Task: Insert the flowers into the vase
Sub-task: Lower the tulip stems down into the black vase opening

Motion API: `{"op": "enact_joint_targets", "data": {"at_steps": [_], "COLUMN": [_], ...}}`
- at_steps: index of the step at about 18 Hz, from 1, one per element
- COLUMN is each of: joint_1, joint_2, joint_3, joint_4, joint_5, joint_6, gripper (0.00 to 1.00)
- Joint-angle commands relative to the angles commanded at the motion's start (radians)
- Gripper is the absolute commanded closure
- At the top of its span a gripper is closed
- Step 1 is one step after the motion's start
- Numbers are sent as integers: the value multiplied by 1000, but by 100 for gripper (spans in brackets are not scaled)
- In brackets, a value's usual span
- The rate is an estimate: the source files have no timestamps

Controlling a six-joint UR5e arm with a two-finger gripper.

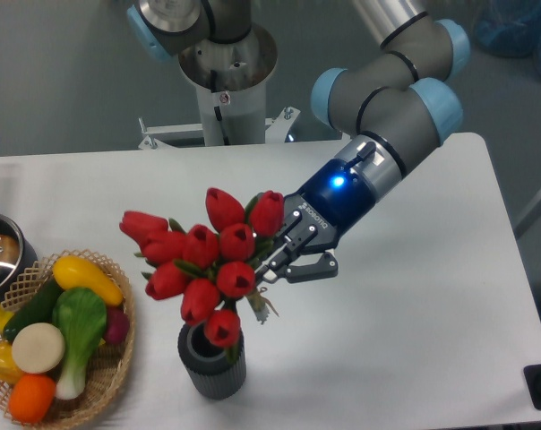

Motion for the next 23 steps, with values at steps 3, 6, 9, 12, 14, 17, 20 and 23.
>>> {"op": "enact_joint_targets", "data": {"at_steps": [3,6,9,12,14,17,20,23], "joint_1": [-20,-31,-51,-58,-58,-60,-64,-63], "joint_2": [0,-5,-38,-58,-77,-95,-100,-112], "joint_3": [-2,-2,11,14,14,21,23,18], "joint_4": [-2,-2,0,0,0,0,0,0], "joint_5": [-9,-61,-87,-113,-118,-118,-120,-118], "joint_6": [6,6,23,55,75,92,100,101], "gripper": [90,90,90,90,90,90,90,90]}}
